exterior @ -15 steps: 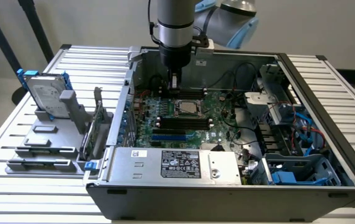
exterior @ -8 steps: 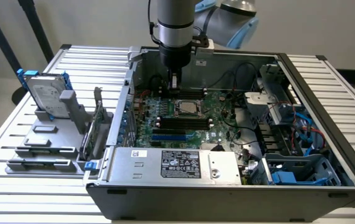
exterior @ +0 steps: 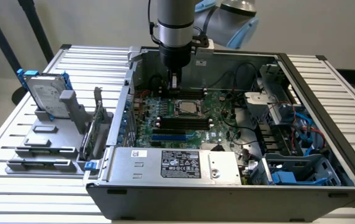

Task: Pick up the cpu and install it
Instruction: 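Close the cpu cover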

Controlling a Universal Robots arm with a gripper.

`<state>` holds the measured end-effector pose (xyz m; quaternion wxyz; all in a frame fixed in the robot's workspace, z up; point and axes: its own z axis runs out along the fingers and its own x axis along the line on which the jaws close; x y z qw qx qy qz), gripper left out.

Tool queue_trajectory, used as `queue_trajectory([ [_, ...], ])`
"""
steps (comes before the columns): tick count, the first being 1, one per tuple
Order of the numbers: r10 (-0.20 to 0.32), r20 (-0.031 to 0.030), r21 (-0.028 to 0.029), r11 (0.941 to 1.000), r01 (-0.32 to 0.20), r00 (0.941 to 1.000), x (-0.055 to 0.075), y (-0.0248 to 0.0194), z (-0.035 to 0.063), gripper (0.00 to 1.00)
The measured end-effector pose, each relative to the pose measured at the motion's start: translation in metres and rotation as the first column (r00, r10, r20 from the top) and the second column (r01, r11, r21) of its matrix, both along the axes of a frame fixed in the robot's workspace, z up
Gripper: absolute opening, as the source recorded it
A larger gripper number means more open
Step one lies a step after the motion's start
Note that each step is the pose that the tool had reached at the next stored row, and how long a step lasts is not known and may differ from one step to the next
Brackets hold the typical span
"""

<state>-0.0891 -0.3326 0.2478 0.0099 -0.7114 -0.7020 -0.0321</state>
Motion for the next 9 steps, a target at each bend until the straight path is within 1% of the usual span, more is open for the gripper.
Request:
queue_trajectory([
  [4,0.000,-0.0014,-0.0002,1.0000,0.000,1.0000,0.003,-0.0006,0.0002,0.11],
  [6,0.000,-0.0029,-0.0001,1.0000,0.000,1.0000,0.009,-0.0019,0.0015,0.11],
  [9,0.000,-0.0060,-0.0001,1.0000,0.000,1.0000,0.023,-0.0040,0.0074,0.11],
])
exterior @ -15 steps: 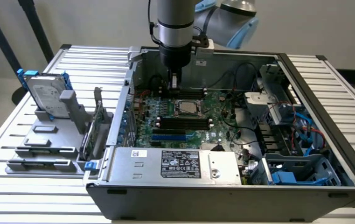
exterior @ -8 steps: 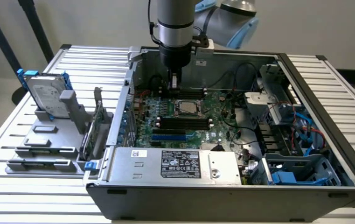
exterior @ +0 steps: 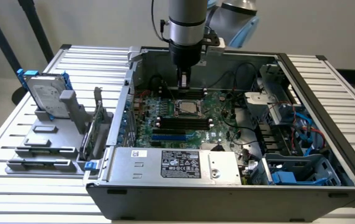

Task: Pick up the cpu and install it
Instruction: 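Close the cpu cover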

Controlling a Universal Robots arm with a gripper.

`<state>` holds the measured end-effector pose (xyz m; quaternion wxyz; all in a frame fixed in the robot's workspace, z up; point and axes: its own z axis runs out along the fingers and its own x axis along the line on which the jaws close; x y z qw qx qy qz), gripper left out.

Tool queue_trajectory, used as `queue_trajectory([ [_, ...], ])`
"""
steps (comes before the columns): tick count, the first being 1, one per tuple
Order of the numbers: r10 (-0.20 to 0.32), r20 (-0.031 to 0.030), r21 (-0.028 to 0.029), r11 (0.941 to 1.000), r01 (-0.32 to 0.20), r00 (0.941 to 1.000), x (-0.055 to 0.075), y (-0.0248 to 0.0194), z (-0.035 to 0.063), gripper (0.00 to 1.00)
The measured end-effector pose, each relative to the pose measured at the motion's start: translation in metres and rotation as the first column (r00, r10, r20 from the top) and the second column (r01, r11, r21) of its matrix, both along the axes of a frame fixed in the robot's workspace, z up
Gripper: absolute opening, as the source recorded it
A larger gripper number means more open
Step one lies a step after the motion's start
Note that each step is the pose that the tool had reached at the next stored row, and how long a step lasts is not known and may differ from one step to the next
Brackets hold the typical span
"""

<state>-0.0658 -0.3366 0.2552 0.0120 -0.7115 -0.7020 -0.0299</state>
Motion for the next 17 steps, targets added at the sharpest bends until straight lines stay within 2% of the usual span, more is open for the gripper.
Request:
queue_trajectory([
  [7,0.001,-0.0024,0.0000,1.0000,-0.001,1.0000,0.030,-0.0036,0.0157,0.11],
  [17,0.008,-0.0025,-0.0001,1.0000,-0.008,1.0000,0.071,-0.0053,0.0182,0.11],
])
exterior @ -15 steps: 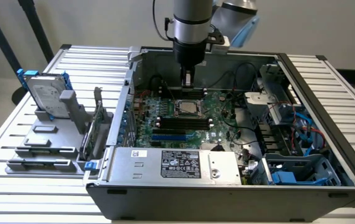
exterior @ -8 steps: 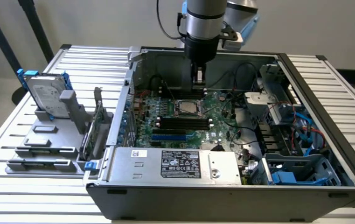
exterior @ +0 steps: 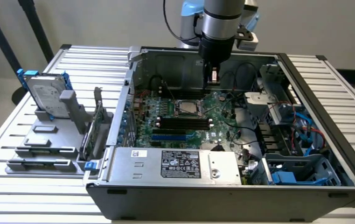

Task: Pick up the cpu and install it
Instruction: 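Close the cpu cover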

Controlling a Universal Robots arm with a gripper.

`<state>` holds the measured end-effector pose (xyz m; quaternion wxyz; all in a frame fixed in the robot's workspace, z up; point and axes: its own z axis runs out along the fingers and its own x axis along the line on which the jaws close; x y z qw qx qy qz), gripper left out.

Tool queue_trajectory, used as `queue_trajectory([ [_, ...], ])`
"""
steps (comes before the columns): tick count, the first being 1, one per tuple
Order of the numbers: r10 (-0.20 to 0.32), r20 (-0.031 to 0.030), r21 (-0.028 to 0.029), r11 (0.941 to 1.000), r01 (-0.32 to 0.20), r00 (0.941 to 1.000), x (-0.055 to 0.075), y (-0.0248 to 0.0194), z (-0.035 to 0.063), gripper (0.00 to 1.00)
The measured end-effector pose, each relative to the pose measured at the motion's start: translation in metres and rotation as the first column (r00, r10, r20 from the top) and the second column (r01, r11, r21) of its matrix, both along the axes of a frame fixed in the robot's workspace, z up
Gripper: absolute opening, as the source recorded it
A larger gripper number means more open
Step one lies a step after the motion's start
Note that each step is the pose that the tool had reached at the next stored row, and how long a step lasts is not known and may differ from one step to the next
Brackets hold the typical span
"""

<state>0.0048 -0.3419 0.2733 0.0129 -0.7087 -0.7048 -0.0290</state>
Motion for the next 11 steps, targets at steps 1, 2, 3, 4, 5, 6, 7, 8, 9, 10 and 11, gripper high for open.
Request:
queue_trajectory([
  [1,0.001,0.0001,0.0001,1.0000,-0.001,1.0000,0.004,-0.0001,0.0001,0.11],
  [2,0.002,0.0001,0.0003,1.0000,-0.002,1.0000,0.007,-0.0002,0.0000,0.11],
  [3,0.003,0.0002,0.0003,1.0000,-0.003,1.0000,0.011,-0.0003,0.0000,0.11],
  [4,0.004,0.0001,0.0002,1.0000,-0.004,1.0000,0.015,-0.0003,0.0001,0.11],
  [5,0.006,0.0001,0.0001,1.0000,-0.006,1.0000,0.019,-0.0004,0.0001,0.11],
  [6,0.008,0.0001,0.0002,1.0000,-0.008,1.0000,0.022,-0.0004,0.0001,0.11],
  [7,0.009,0.0001,0.0003,1.0000,-0.009,1.0000,0.026,-0.0005,0.0000,0.11],
  [8,0.011,0.0001,0.0002,0.9999,-0.011,0.9999,0.030,-0.0005,0.0000,0.11],
  [9,0.013,0.0001,0.0002,0.9999,-0.013,0.9999,0.034,-0.0005,0.0000,0.11],
  [10,0.015,0.0002,0.0003,0.9999,-0.015,0.9999,0.037,-0.0004,-0.0001,0.11],
  [11,0.017,0.0002,0.0004,0.9999,-0.017,0.9999,0.040,-0.0004,-0.0007,0.11],
])
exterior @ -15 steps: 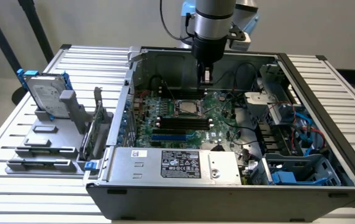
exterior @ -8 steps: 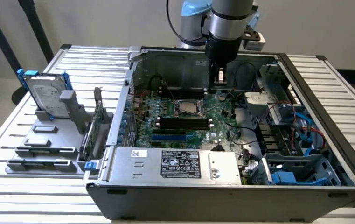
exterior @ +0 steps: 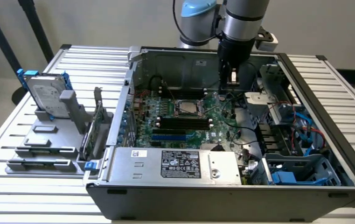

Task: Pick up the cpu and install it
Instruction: 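Close the cpu cover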

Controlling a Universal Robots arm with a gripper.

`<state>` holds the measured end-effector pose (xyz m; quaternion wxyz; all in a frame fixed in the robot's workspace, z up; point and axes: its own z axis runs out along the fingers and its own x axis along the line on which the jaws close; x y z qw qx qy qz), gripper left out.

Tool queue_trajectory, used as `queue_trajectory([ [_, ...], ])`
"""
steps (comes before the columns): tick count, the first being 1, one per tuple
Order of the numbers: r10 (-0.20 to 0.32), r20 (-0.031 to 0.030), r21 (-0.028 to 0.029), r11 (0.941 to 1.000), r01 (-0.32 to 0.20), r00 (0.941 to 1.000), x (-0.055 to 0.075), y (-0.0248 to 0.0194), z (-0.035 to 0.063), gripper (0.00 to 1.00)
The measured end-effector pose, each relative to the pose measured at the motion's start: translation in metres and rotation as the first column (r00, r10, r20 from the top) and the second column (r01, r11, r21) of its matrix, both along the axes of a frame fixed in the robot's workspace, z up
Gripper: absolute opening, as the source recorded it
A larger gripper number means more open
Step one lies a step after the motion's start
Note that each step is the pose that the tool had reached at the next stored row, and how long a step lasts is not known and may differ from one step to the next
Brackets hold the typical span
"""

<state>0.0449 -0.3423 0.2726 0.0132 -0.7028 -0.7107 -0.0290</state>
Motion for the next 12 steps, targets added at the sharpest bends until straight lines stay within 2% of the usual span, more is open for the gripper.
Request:
queue_trajectory([
  [12,0.038,0.0000,0.0004,0.9993,-0.038,0.9993,0.017,0.0000,-0.0174,0.11],
])
